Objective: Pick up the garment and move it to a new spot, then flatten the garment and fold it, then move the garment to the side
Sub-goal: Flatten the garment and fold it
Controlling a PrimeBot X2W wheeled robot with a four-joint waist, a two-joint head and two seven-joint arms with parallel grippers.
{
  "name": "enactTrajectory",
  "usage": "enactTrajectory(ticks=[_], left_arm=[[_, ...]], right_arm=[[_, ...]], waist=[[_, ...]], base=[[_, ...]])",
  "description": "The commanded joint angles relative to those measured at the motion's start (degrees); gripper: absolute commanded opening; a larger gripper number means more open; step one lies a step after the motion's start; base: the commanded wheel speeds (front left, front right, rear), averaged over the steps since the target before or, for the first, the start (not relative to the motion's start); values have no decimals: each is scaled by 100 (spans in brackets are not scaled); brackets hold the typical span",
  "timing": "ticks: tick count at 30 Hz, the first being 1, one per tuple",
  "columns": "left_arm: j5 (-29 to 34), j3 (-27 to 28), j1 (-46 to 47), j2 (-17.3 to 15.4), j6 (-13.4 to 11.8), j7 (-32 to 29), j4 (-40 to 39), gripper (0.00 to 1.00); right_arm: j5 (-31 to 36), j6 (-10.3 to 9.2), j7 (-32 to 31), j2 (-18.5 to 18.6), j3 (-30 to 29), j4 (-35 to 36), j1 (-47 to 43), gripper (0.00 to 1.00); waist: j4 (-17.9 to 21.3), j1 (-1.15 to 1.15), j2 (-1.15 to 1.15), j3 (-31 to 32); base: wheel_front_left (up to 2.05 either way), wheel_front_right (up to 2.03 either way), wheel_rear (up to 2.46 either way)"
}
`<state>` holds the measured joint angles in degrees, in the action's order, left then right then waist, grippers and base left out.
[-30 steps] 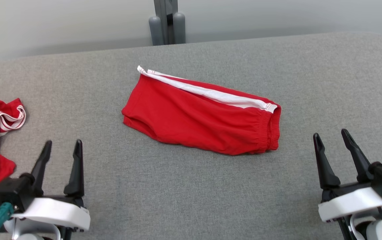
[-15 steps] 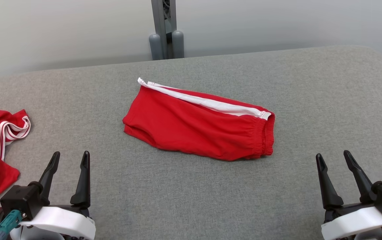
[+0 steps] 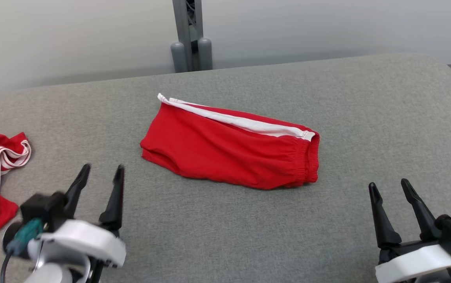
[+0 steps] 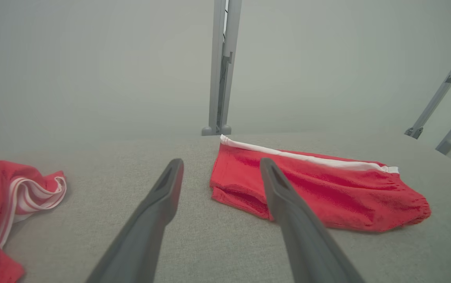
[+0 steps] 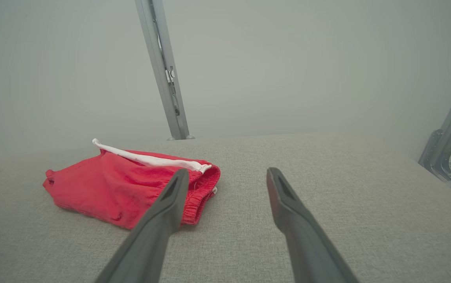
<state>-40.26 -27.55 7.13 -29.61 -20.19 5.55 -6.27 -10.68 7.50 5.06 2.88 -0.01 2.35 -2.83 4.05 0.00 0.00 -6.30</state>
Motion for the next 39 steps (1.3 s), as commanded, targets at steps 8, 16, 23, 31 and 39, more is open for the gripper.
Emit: enactTrajectory(ticks=[8, 16, 23, 31, 39], left_arm=[[-161, -404, 1446, 344, 825, -591, 1273, 100], [-316, -377, 2537, 525, 1308, -811, 2985, 100], [-512, -233, 2924, 581, 1452, -931, 4028, 100], [-851, -183, 2777, 659, 1609, -1256, 4435, 76], [-1114, -238, 2618, 787, 1820, -1559, 4235, 0]], right_arm=[[-82, -2, 98, 15, 261, -70, 348, 100], [-225, -2, 348, 14, 476, -305, 617, 100], [-344, -2, 503, 15, 531, -504, 735, 100], [-403, -2, 569, 14, 473, -624, 807, 100], [-503, -2, 612, 14, 482, -694, 862, 100]], waist=[[469, 0, 0, -479], [848, 0, 0, -977], [945, 0, 0, -1153], [909, 0, 0, -1181], [853, 0, 0, -1179]], base=[[0, 0, 0], [0, 0, 0], [0, 0, 0], [0, 0, 0], [0, 0, 0]])
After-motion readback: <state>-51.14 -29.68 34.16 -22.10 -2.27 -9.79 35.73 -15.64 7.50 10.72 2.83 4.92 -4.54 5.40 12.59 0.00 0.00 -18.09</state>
